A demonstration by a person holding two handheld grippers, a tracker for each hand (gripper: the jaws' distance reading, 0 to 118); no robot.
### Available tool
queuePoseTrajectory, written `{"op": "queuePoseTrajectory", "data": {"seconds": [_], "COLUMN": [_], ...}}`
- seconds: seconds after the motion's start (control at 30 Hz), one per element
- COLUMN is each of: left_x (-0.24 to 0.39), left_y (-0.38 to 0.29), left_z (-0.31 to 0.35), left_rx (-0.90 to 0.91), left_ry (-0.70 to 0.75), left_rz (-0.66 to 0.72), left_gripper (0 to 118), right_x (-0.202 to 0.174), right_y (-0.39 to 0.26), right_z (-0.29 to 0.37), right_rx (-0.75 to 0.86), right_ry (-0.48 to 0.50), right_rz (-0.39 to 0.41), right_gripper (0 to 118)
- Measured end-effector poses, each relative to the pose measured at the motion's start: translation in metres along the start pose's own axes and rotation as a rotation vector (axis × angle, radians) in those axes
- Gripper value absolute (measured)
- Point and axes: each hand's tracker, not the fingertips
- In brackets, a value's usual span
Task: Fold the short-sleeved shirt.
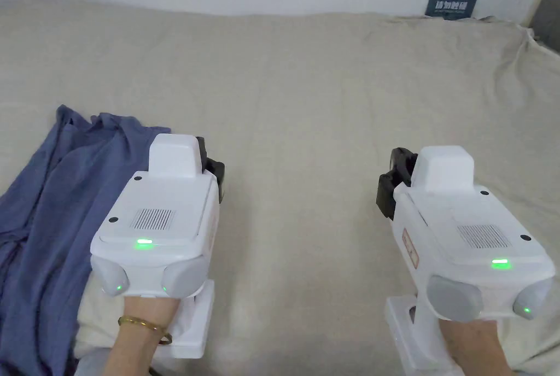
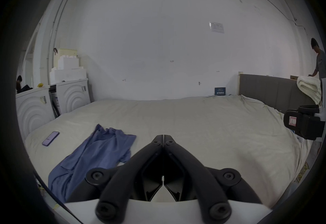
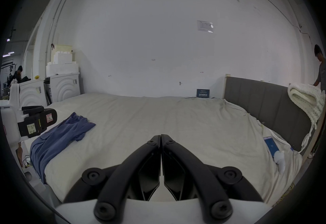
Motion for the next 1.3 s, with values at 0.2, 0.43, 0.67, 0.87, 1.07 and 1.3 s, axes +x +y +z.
{"op": "queuePoseTrajectory", "data": {"seconds": [0.2, 0.43, 0.67, 0.87, 1.07, 1.3], "left_x": [-0.041, -0.088, -0.13, -0.155, -0.166, -0.182], "left_y": [-0.001, -0.006, -0.013, -0.02, -0.024, -0.023], "left_z": [0.013, 0.036, 0.059, 0.071, 0.066, 0.036], "left_rx": [-0.004, -0.014, -0.029, -0.039, -0.062, -0.143], "left_ry": [0.114, 0.243, 0.364, 0.423, 0.423, 0.362], "left_rz": [0.019, 0.031, 0.071, 0.093, 0.102, 0.149], "left_gripper": [0, 0, 0, 0, 0, 74], "right_x": [-0.04, -0.091, -0.142, -0.172, -0.184, -0.189], "right_y": [0.005, 0.011, 0.016, 0.019, 0.021, 0.024], "right_z": [-0.019, -0.035, -0.044, -0.046, -0.049, -0.055], "right_rx": [0.0, -0.004, -0.003, 0.0, -0.003, -0.007], "right_ry": [0.122, 0.243, 0.365, 0.433, 0.451, 0.45], "right_rz": [0.014, 0.036, 0.065, 0.082, 0.09, 0.099], "right_gripper": [0, 0, 0, 0, 0, 0]}}
